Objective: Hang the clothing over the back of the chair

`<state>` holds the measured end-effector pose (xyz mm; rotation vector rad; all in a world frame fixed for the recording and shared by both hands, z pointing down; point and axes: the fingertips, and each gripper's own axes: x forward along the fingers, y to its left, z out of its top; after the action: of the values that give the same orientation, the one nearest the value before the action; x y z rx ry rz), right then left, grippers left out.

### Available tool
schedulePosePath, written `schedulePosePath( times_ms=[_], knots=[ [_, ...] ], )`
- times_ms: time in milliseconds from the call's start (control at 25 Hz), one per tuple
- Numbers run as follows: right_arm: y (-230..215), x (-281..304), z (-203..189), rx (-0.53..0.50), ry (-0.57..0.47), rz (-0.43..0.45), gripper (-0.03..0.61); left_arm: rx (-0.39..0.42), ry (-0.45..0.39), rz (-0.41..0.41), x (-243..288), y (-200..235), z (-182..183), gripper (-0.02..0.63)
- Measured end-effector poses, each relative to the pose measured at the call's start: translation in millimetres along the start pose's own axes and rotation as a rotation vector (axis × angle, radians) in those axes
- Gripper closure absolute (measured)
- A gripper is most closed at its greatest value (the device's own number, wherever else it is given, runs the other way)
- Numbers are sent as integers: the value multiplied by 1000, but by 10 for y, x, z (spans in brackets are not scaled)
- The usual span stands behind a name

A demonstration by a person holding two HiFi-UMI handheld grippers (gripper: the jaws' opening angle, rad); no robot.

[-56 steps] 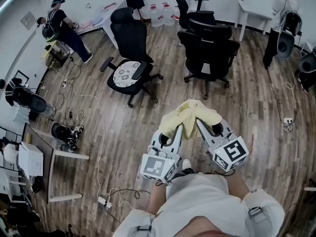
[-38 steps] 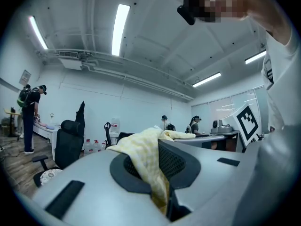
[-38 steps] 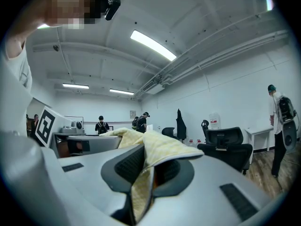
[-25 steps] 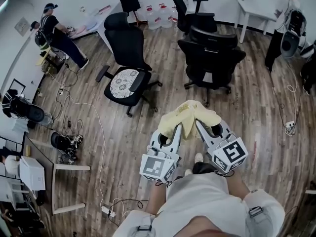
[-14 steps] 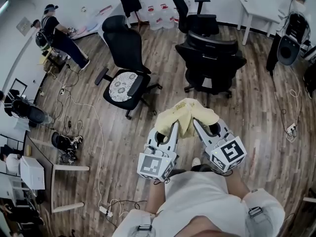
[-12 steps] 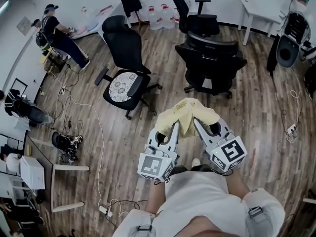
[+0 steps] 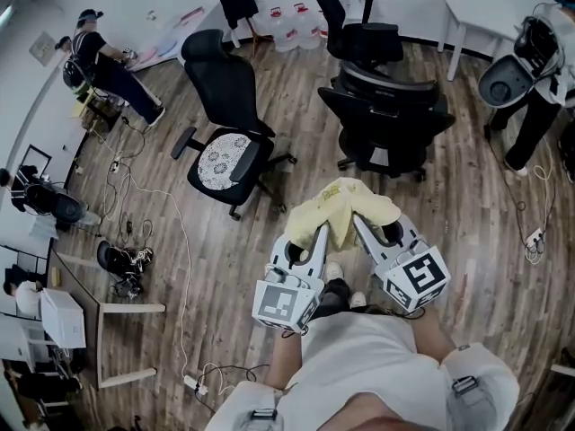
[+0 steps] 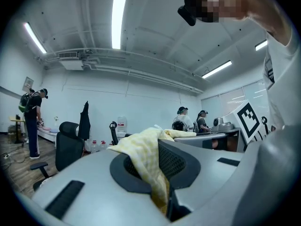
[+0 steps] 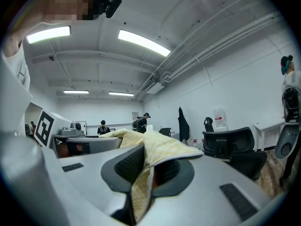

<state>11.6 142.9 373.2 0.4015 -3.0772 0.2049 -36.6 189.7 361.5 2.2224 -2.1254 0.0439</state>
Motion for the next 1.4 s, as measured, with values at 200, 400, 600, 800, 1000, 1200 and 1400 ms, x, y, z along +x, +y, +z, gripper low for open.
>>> schedulePosePath(
  times_ms=[200, 400, 600, 800, 1000, 1200, 1400],
  knots=[
    [-231, 291, -59, 2, 20, -31, 515, -8, 5, -21, 304, 235, -79, 569],
    [-493, 507, 17, -15, 20, -79, 516, -16, -2, -78, 631, 395, -43, 569],
    [-665, 819, 87, -13, 18, -104, 516, -19, -1, -107, 878, 671, 17, 569],
    [-788, 1122, 143, -11, 21, -126, 517, -19, -4, -126, 1090, 968, 77, 569],
    [-883, 1377, 160, -18, 21, -153, 516, -21, -2, -160, 1255, 1195, 72, 569],
    [-950, 1608, 163, -27, 18, -174, 515, -30, -12, -175, 1401, 1438, 64, 569],
    [-1047, 1739, 219, -38, 18, -180, 516, -35, -21, -182, 1532, 1539, 107, 569]
  ],
)
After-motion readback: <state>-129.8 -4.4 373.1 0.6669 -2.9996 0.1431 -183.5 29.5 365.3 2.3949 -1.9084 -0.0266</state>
